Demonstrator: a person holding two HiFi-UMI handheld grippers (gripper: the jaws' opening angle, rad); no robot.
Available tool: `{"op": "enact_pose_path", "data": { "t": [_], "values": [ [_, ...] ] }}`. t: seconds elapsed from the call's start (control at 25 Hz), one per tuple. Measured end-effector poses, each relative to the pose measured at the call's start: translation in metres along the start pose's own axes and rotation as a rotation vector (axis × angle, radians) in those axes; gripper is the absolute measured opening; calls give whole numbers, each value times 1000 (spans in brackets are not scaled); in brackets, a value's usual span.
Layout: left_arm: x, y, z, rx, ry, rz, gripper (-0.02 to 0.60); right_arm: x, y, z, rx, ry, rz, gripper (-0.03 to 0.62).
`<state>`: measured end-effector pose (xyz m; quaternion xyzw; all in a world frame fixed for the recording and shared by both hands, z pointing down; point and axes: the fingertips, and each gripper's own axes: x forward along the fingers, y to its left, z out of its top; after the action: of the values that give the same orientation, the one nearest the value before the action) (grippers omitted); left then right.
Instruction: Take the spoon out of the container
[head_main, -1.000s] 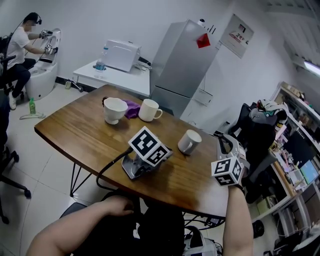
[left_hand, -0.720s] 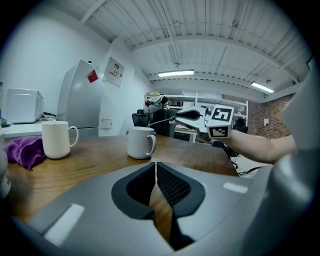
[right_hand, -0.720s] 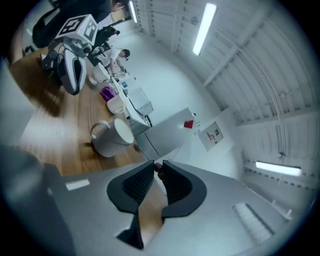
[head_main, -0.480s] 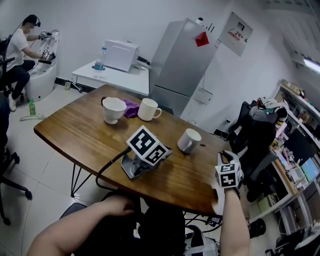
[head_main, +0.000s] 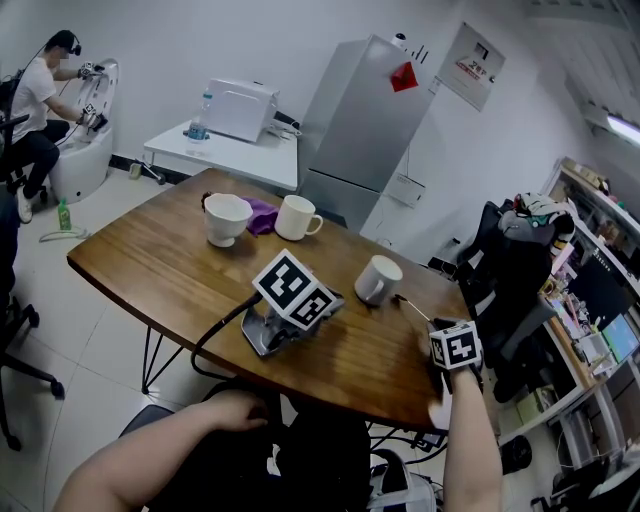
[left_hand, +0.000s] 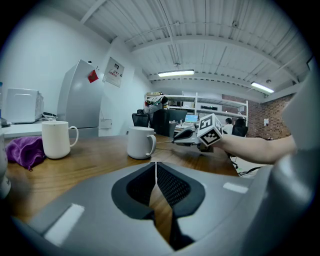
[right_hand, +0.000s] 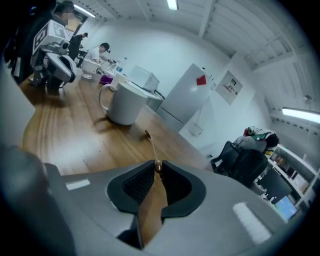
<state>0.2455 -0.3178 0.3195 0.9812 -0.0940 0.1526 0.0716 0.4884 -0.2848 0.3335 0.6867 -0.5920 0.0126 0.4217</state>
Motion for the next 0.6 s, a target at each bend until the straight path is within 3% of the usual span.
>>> {"op": "enact_pose_path", "data": {
  "t": [0.32,0.6],
  "values": [
    [0,0,0,0,-1,0,12,8,13,-13,4,76,102,49],
    [0,0,0,1,0,0,12,-1,12,-3,72,8,136,71]
  ]
}}
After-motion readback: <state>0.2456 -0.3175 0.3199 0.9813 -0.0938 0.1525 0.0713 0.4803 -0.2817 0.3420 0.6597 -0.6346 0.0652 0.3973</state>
